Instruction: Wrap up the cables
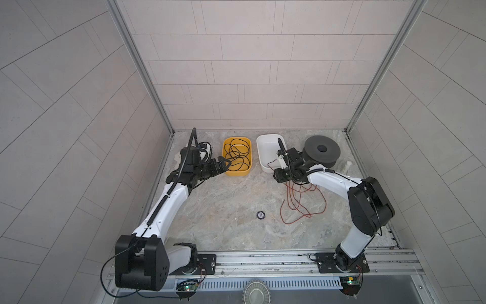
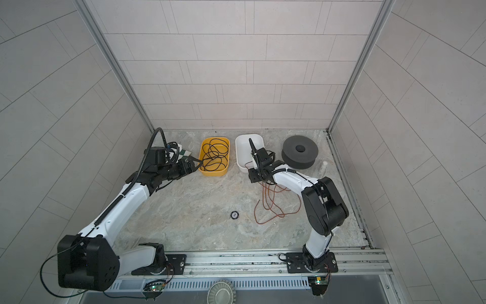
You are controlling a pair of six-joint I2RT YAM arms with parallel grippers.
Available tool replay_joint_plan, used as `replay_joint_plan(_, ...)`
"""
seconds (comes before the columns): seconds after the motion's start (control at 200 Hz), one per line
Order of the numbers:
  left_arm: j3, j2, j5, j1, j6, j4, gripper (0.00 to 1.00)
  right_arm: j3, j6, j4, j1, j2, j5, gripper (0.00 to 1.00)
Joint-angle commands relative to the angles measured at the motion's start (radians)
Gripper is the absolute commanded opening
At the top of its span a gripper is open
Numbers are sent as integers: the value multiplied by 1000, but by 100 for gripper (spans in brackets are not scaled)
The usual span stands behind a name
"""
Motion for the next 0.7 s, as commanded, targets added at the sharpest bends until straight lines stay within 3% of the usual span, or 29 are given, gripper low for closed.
replay_joint_plan(0.0,-23,-42,21,-6,-24,-18,92,30,-44,-5,12,38,47,48)
replay_joint_plan(0.24,-52,-56,18,-5,-39,-24,92,72,-65,4,54,86,94,27)
replay_joint_plan(0.395,-41,-41,51,-5,-77,-11,92,94,-95,-9,80,59,156,6)
replay_joint_plan(0.525,-29,-36,58,-5,-109,-8,88,81,-117,-5,85,7,144,0)
replay_joint_plan(0.696,0,-26,58,-3,-140,-56,85,42,-178,5,117,-100,109,0)
